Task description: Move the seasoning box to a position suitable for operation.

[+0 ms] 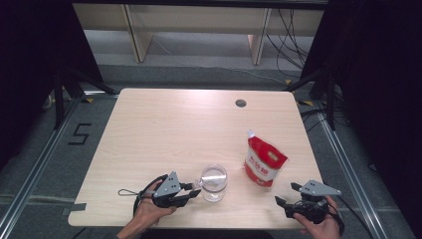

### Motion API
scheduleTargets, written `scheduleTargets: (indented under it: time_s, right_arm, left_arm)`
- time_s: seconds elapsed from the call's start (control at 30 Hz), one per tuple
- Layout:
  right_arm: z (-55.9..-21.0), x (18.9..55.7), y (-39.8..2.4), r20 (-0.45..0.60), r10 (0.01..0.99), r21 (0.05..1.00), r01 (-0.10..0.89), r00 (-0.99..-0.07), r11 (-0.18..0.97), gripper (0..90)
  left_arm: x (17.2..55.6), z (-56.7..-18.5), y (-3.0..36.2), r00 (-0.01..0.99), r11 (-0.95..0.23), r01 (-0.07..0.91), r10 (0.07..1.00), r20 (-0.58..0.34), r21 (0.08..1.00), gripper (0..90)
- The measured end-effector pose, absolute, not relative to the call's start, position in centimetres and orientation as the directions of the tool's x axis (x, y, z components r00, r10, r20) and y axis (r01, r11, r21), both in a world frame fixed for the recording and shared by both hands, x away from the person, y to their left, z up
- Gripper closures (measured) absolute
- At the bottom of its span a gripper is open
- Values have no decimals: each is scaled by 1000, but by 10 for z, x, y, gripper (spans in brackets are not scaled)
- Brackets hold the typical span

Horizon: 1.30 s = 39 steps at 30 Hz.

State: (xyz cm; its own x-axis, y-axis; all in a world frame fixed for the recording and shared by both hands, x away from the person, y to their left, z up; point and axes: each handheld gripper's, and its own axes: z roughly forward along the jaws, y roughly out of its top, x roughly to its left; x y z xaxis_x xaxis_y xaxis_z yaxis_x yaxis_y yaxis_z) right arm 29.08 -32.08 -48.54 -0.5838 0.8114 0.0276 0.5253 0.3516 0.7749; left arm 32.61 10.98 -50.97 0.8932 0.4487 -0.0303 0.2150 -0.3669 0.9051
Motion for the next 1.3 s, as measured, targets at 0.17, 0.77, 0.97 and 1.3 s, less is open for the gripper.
scheduleTargets:
  time_s: [0.17,0.77,0.97,1.3]
  right_arm:
    - [-485,291,-321,9,813,780,513,-582,358,221]
    - [-483,286,-314,33,785,786,501,-619,362,219]
    - [-483,283,-309,42,764,787,493,-644,372,227]
    - [-482,278,-303,47,746,794,478,-664,376,229]
  left_arm:
    - [326,-510,107,902,-373,204,432,-26,905,727]
    - [330,-508,108,870,-384,223,493,-5,896,667]
    - [329,-506,109,850,-369,270,526,-39,889,517]
    - [317,-494,113,807,-311,364,576,-130,878,370]
